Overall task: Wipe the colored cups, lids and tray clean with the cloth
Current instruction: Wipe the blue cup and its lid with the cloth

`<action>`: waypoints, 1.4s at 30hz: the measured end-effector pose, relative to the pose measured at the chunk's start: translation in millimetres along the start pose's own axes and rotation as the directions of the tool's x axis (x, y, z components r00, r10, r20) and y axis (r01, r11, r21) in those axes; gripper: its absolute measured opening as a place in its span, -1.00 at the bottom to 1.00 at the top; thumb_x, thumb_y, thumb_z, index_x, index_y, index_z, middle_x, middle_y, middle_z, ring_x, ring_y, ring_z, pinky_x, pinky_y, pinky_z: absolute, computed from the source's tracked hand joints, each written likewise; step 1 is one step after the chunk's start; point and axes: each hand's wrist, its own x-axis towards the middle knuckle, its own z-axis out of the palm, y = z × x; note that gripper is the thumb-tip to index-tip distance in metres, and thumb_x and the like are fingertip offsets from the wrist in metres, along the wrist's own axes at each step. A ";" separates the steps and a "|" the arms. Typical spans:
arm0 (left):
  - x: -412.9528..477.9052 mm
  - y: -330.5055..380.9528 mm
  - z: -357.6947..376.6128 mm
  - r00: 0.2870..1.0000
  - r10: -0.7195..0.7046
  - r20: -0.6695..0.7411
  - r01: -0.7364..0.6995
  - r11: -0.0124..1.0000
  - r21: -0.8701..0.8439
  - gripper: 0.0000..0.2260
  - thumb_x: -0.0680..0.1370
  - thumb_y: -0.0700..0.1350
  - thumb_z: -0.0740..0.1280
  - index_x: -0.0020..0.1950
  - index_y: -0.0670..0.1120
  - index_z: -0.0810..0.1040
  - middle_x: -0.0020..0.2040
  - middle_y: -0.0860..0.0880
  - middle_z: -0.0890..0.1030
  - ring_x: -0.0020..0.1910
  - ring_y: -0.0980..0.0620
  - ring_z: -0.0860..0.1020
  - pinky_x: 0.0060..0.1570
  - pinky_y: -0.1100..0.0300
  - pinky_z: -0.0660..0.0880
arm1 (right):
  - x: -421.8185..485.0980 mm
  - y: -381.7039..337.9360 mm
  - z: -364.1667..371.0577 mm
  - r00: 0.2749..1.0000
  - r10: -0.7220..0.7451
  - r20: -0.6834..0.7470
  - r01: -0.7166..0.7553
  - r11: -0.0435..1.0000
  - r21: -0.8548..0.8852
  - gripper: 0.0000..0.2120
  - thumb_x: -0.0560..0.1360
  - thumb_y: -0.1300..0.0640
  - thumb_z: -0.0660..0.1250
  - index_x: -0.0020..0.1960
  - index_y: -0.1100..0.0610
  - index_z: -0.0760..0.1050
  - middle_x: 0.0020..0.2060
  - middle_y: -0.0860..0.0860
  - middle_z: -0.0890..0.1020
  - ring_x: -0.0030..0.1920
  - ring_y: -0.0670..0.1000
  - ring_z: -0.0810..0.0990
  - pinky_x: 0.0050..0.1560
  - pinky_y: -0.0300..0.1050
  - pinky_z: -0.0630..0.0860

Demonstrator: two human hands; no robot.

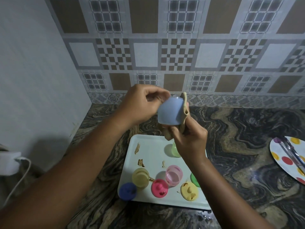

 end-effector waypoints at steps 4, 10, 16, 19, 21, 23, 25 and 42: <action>2.5 -6.8 -4.4 0.996 -0.078 0.053 0.081 0.994 -0.071 -0.93 0.53 -0.04 0.41 -0.02 0.03 0.67 -0.08 0.15 0.68 -0.07 0.22 0.63 -0.05 0.39 0.54 | 3.3 -2.0 1.2 0.999 -0.007 0.035 0.007 1.000 -0.026 -0.59 0.48 0.11 0.47 0.06 0.49 0.58 -0.28 -0.19 0.52 -0.30 -0.26 0.45 -0.24 -0.33 0.42; 0.1 -0.5 10.2 0.999 0.020 -0.045 -0.016 0.996 0.090 -0.86 0.54 -0.01 0.42 -0.07 -0.06 0.69 -0.15 0.06 0.68 -0.15 0.14 0.60 -0.14 0.29 0.53 | -3.2 -0.2 9.0 0.987 -0.148 0.066 0.157 0.974 -0.165 -0.37 0.39 0.28 0.60 0.33 0.51 0.43 0.20 0.34 0.62 0.18 0.20 0.66 0.24 -0.24 0.55; 4.0 -14.4 -2.8 0.989 -0.141 0.034 0.145 0.956 -0.257 -0.88 0.55 -0.06 0.38 0.05 0.02 0.68 0.02 0.03 0.70 0.07 0.06 0.65 0.03 0.07 0.64 | 7.3 -8.6 1.7 1.000 0.029 -0.001 -0.029 0.998 0.052 -0.37 0.54 -0.15 0.38 0.12 0.49 0.58 -0.29 0.17 0.64 -0.27 -0.32 0.48 -0.18 -0.40 0.39; 6.5 -10.3 -4.6 0.995 -0.097 0.022 0.099 0.969 -0.225 -0.90 0.53 -0.18 0.42 -0.10 0.02 0.64 -0.10 0.06 0.67 -0.02 0.09 0.65 -0.06 0.19 0.64 | 4.0 -5.0 4.3 1.000 -0.028 -0.006 0.028 0.999 -0.040 -0.46 0.51 0.02 0.47 0.23 0.47 0.54 -0.18 0.12 0.68 -0.18 -0.22 0.57 -0.17 -0.23 0.54; 5.8 -5.1 -6.7 1.000 -0.017 0.026 0.019 0.998 -0.060 -0.90 0.53 -0.17 0.43 -0.12 0.04 0.63 -0.15 0.13 0.64 -0.10 0.24 0.61 -0.05 0.39 0.55 | 0.2 -0.8 5.9 0.989 -0.144 0.040 0.149 0.974 -0.172 -0.40 0.41 0.21 0.60 0.31 0.48 0.47 0.05 0.28 0.69 0.02 0.07 0.71 0.06 -0.21 0.62; 3.7 -0.6 -4.1 0.999 0.035 0.026 -0.036 0.998 0.048 -0.94 0.52 -0.16 0.44 -0.10 0.01 0.64 -0.17 0.15 0.63 -0.14 0.28 0.58 -0.10 0.48 0.48 | -2.1 4.0 6.2 0.979 -0.197 0.059 0.205 0.954 -0.219 -0.35 0.34 0.31 0.63 0.32 0.49 0.45 0.18 0.37 0.62 0.17 0.24 0.67 0.21 -0.17 0.59; 0.5 2.2 0.5 0.998 0.061 0.003 -0.061 0.994 0.092 -0.96 0.52 -0.12 0.45 -0.04 -0.03 0.68 -0.13 0.11 0.66 -0.10 0.26 0.59 -0.09 0.45 0.48 | -3.8 4.2 5.5 0.988 -0.150 0.044 0.156 0.970 -0.186 -0.36 0.37 0.25 0.61 0.33 0.46 0.45 0.16 0.34 0.64 0.11 0.22 0.70 0.13 -0.14 0.62; 2.1 -12.8 0.3 0.997 -0.001 -0.076 0.007 0.998 0.069 -0.96 0.51 -0.14 0.46 -0.14 -0.04 0.65 -0.23 0.18 0.60 -0.29 0.34 0.50 -0.28 0.55 0.35 | 7.7 -0.7 11.2 0.969 -0.117 0.220 0.148 0.980 -0.132 -0.27 0.49 -0.08 0.47 0.42 0.44 0.39 0.08 0.30 0.68 0.03 0.15 0.69 0.09 -0.34 0.50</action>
